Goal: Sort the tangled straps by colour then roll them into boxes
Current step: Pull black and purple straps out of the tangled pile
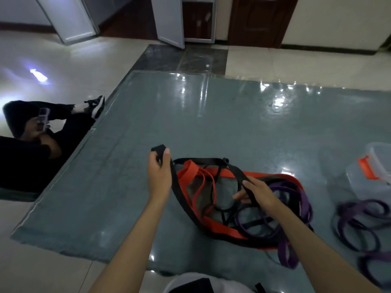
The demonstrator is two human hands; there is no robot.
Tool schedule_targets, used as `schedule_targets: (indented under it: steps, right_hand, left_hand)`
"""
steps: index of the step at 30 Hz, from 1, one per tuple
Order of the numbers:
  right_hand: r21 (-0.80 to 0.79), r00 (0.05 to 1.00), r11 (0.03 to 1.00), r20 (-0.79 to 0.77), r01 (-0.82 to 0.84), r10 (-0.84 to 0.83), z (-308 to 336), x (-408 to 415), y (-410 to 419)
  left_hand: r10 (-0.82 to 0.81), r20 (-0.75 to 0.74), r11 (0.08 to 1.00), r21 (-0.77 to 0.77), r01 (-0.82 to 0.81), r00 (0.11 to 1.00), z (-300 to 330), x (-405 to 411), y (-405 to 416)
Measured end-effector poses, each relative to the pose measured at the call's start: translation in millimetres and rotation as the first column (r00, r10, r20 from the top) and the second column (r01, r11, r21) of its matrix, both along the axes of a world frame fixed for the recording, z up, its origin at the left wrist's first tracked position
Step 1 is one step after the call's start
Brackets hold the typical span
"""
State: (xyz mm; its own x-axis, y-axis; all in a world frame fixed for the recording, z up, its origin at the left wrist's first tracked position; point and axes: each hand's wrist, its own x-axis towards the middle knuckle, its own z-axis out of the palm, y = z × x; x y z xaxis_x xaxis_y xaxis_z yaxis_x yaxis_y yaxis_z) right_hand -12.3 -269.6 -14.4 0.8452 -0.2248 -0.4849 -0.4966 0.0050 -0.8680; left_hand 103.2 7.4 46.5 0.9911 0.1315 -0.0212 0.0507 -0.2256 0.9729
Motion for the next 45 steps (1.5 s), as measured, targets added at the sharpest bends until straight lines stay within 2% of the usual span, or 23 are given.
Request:
schedule_targets:
  steps: [4, 7, 10, 12, 13, 15, 17, 20, 21, 22, 24, 25, 27, 29, 32, 36, 40, 45]
  right_hand:
    - [0.071, 0.997, 0.996, 0.054, 0.044, -0.048, 18.1, -6.0, -3.8]
    - [0.188, 0.987, 0.977, 0.106, 0.096, -0.117, 30.5, -1.6, 1.4]
    - [0.317, 0.979, 0.942, 0.124, 0.113, -0.160, 40.9, 6.1, 13.0]
    - [0.369, 0.983, 0.926, 0.132, 0.074, -0.131, 44.1, 7.5, 18.4]
    - [0.378, 0.983, 0.925, 0.150, 0.039, -0.103, 43.9, 6.4, 19.8]
    - [0.340, 0.982, 0.940, 0.181, -0.007, -0.058, 40.1, 0.5, 18.9]
    - [0.273, 0.982, 0.962, 0.186, -0.006, -0.046, 35.9, -4.1, 16.1]
    - [0.232, 0.981, 0.973, 0.182, 0.017, -0.061, 38.4, -4.9, 16.1]
    - [0.213, 0.982, 0.977, 0.182, 0.016, -0.056, 42.5, -3.4, 16.2]
    - [0.187, 0.980, 0.982, 0.193, 0.004, -0.041, 47.3, -1.0, 16.6]
    - [0.151, 0.972, 0.987, 0.234, -0.050, 0.013, 62.2, 4.2, 18.5]
    - [0.139, 0.967, 0.987, 0.250, -0.078, 0.041, 70.9, 6.9, 19.5]
    - [0.111, 0.954, 0.984, 0.282, -0.142, 0.106, 84.6, 12.5, 19.0]
    - [0.064, 0.944, 0.979, 0.284, -0.193, 0.167, 95.5, 16.1, 17.4]
    - [-0.123, 0.940, 0.974, 0.264, -0.190, 0.216, 101.5, 23.0, 14.8]
    - [-0.303, 0.945, 0.949, 0.276, -0.087, 0.175, 91.1, 26.5, 14.1]
    - [-0.405, 0.918, 0.911, 0.385, 0.077, 0.094, 68.1, 19.7, 13.0]
    - [-0.458, 0.958, 0.888, 0.270, 0.041, 0.095, 59.0, 23.5, -3.5]
  left_hand:
    - [-0.179, 0.145, 0.983, 0.056, 0.173, 0.973, 21.4, 13.1, -36.7]
    - [-0.416, 0.194, 0.900, 0.227, 0.372, 0.888, 27.4, 8.9, -65.9]
    - [-0.712, 0.116, 0.664, 0.434, 0.609, 0.693, 16.4, -13.8, -89.7]
    - [-0.830, -0.007, 0.491, 0.469, 0.734, 0.558, 8.7, -31.5, -97.7]
    - [-0.851, -0.052, 0.439, 0.476, 0.762, 0.523, 7.2, -37.8, -98.8]
    - [-0.856, -0.060, 0.417, 0.510, 0.753, 0.514, 6.8, -42.6, -95.6]
    - [-0.842, -0.032, 0.435, 0.550, 0.712, 0.539, 13.1, -40.6, -88.0]
    - [-0.764, -0.002, 0.508, 0.615, 0.603, 0.645, 17.9, -24.9, -79.7]
    - [-0.754, -0.012, 0.493, 0.652, 0.577, 0.657, 19.2, -17.9, -78.5]
    - [-0.778, -0.053, 0.421, 0.696, 0.582, 0.626, 17.8, -9.4, -78.3]
    - [-0.847, -0.167, 0.226, 0.747, 0.625, 0.506, 16.4, 6.1, -83.8]
    - [-0.872, -0.199, 0.179, 0.720, 0.670, 0.447, 18.9, 11.9, -87.4]
    - [-0.893, -0.189, 0.232, 0.582, 0.779, 0.408, 29.8, 23.7, -93.3]
    - [-0.890, -0.148, 0.306, 0.510, 0.804, 0.432, 47.5, 35.0, -97.6]
    - [-0.900, -0.064, 0.342, 0.510, 0.789, 0.432, 75.0, 44.8, -102.8]
    - [-0.882, 0.047, 0.405, 0.585, 0.702, 0.470, 102.4, 48.6, -106.9]
    - [-0.848, 0.160, 0.474, 0.653, 0.590, 0.505, 125.6, 58.0, -104.3]
    - [-0.748, 0.270, 0.617, 0.618, 0.487, 0.606, 137.7, 52.9, -106.3]
